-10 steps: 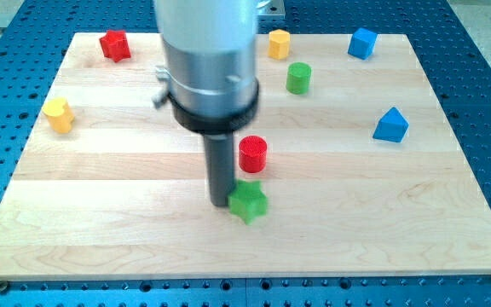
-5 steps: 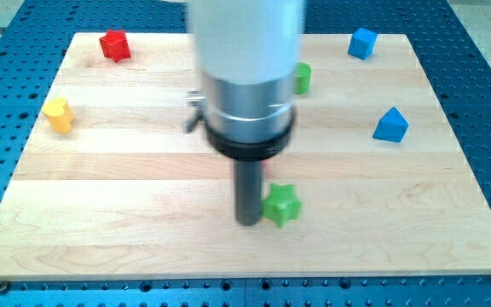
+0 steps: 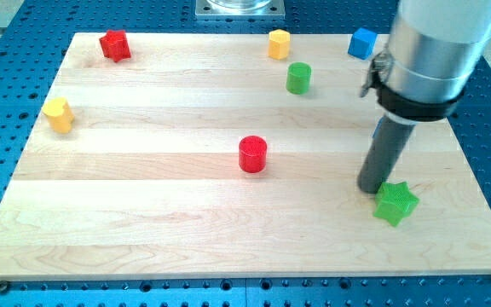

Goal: Move the green star parallel to the triangle

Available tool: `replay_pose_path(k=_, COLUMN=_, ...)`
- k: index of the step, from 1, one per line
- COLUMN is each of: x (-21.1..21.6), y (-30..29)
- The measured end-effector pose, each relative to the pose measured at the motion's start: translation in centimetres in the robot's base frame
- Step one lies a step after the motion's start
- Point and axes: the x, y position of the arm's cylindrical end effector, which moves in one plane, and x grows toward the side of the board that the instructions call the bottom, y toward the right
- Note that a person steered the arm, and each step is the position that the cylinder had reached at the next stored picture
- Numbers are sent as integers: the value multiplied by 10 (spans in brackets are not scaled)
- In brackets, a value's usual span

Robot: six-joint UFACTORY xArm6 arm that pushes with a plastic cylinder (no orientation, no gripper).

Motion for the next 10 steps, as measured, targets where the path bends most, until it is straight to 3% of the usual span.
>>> replay_pose_path(k=1, x=31, y=-9)
replay_pose_path(k=3, x=37, y=-2)
replay_pose_path(k=4, x=25, y=-70)
replay_pose_path(k=7, x=-18, y=-62)
replay_pose_path(k=8, x=-58, y=-33)
replay_pose_path(k=10, x=-80, y=-50)
